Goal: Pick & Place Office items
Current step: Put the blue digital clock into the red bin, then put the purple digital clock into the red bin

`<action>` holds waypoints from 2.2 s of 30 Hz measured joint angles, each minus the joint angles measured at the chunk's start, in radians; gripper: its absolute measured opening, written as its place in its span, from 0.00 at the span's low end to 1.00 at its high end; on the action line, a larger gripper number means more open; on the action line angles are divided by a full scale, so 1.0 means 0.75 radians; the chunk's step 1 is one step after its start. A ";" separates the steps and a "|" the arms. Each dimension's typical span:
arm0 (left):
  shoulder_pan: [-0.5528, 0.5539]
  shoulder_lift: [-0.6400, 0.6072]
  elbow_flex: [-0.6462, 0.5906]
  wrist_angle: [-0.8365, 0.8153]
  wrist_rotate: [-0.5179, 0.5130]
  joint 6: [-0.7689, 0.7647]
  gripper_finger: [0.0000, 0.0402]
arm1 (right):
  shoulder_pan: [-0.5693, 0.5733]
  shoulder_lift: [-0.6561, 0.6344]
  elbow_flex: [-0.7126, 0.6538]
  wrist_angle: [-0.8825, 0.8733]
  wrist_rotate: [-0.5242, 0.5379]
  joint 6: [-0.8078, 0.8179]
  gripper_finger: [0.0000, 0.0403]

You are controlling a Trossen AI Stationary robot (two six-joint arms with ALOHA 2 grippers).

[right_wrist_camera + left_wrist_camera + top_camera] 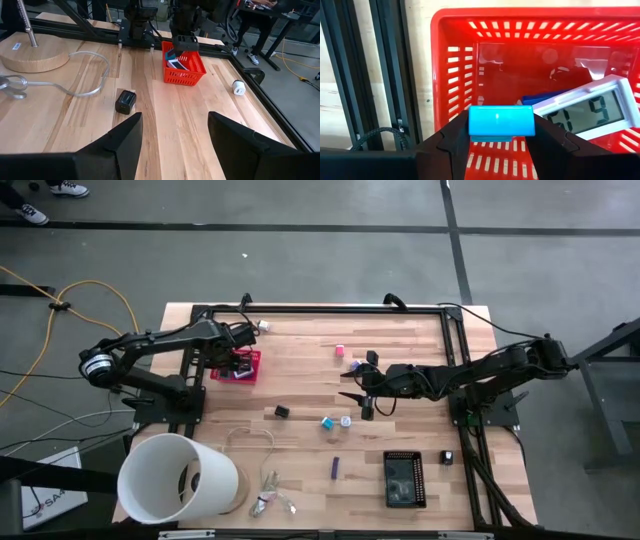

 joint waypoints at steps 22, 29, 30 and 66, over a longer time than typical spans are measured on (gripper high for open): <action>-0.001 0.000 0.000 0.004 -0.002 0.027 0.48 | 0.000 0.000 0.000 0.000 0.000 0.001 0.52; -0.001 0.000 0.000 0.004 -0.002 0.027 0.48 | 0.000 0.000 0.000 0.000 0.000 0.000 0.52; -0.001 0.000 0.000 0.004 -0.002 0.027 0.48 | 0.000 0.000 0.000 0.000 0.000 0.000 0.52; -0.172 -0.305 0.002 0.621 -0.039 0.750 0.48 | 0.000 0.000 0.000 0.000 0.000 0.000 0.52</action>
